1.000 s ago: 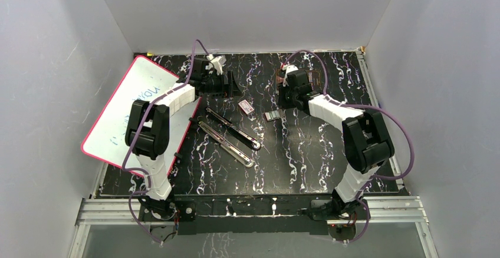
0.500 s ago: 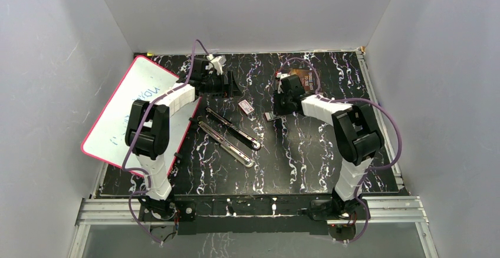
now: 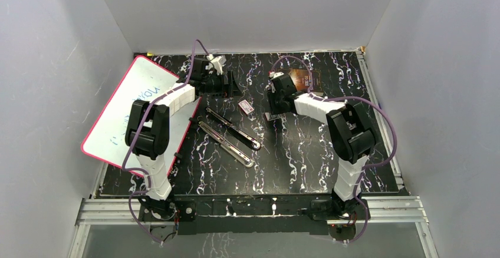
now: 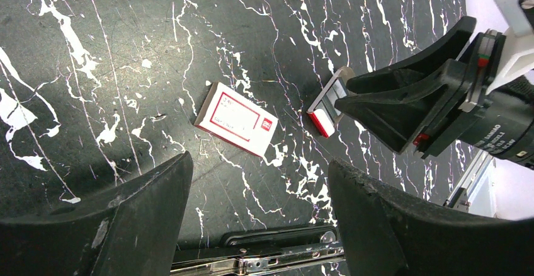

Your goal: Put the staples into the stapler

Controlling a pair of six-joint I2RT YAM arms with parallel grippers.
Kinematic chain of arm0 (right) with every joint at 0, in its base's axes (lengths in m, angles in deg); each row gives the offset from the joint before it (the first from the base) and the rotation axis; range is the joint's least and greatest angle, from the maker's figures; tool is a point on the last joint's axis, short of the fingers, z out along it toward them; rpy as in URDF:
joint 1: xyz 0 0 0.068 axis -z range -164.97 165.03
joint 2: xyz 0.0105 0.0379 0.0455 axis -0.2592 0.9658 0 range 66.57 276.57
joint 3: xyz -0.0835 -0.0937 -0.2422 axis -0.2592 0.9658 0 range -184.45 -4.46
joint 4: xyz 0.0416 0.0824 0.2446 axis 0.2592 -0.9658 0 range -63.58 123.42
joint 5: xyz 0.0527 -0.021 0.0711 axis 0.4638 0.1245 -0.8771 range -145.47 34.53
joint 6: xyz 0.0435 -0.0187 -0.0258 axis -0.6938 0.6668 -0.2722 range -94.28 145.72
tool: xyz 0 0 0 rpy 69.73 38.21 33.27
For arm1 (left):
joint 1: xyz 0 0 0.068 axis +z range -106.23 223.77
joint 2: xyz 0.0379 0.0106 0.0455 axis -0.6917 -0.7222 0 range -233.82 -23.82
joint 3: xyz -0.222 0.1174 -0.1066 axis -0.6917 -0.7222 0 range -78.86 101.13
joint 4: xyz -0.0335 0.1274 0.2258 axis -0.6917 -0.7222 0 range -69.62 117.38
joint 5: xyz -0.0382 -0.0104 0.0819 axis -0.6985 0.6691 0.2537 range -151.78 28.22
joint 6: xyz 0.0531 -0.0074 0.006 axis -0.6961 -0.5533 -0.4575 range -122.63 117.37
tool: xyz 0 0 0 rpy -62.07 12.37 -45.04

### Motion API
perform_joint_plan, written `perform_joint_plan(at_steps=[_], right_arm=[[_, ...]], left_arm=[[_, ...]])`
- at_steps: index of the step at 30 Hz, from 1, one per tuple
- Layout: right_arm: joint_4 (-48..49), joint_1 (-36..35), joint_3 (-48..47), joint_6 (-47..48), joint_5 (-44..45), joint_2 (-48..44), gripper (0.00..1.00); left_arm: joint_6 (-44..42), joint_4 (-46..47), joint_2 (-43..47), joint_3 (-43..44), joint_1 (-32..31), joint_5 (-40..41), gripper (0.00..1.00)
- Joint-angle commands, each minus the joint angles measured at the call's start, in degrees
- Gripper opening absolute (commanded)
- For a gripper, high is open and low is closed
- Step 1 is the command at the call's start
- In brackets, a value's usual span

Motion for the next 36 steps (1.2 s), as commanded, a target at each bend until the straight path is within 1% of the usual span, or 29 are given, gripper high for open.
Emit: perform_joint_plan(at_steps=[1, 12, 20, 36], right_arm=[[-1.35, -1.19, -3.05, 0.85, 3.33, 1.24, 0.42], [-1.57, -1.4, -3.43, 0.52, 3.71, 1.8, 0.44], [-0.96, -1.46, -2.69, 0.28, 5.2, 0.49, 0.45], [-2.15, -1.41, -3.42, 0.59, 4.81, 2.32, 0.46]], left_arm=[[-0.61, -0.13, 3.61, -0.21, 0.32, -0.98, 0.77], [-0.75, -0.29, 3.61, -0.1, 0.34, -1.04, 0.77], [-0.75, -0.37, 3.42, -0.02, 0.34, -1.11, 0.77], [-0.75, -0.46, 3.35, 0.14, 0.28, -1.21, 0.77]])
